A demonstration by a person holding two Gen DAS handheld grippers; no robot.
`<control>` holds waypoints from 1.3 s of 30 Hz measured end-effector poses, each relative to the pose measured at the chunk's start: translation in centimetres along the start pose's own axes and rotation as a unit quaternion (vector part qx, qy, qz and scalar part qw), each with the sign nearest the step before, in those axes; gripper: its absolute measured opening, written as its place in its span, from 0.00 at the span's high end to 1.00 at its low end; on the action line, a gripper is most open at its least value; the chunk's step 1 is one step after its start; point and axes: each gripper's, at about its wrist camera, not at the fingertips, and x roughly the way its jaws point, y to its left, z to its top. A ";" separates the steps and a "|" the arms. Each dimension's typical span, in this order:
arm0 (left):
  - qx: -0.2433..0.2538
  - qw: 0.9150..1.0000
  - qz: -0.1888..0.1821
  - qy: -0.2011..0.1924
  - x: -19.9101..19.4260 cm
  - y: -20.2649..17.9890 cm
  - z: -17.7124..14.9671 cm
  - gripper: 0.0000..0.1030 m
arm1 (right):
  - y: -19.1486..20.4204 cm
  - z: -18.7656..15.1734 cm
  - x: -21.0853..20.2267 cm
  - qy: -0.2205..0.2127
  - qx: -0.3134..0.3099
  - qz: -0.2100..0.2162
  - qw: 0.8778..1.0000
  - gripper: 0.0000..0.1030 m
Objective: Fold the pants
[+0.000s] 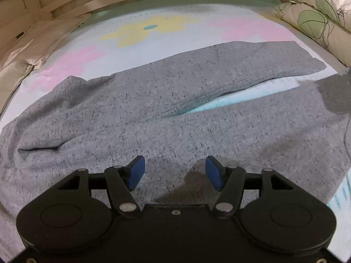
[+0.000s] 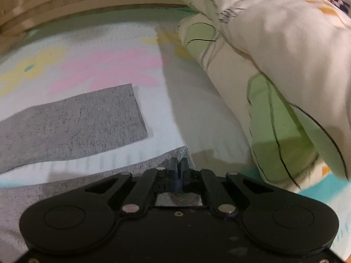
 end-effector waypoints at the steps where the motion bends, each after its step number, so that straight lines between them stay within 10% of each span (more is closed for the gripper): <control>1: -0.002 1.000 0.003 0.001 0.1 0.1 0.0 0.38 | 0.6 0.2 0.6 0.003 -0.009 -0.006 1.000 0.97; 6: -0.002 1.000 0.004 0.016 0.9 0.2 -0.1 0.38 | 2.7 -0.3 4.4 0.055 -0.050 -0.035 0.997 0.90; 10: -0.002 1.000 0.005 0.013 1.4 0.4 -0.5 0.34 | 1.2 0.0 2.2 0.004 -0.007 -0.028 1.000 0.70; 21: 0.001 1.000 0.021 0.008 1.6 -0.2 -0.7 0.34 | -4.3 -5.7 -4.2 0.013 0.017 -0.033 0.999 0.70; 39: -0.001 1.000 0.019 0.010 1.9 -0.1 -0.7 0.34 | -2.6 -6.5 1.0 0.049 0.078 -0.001 0.996 0.67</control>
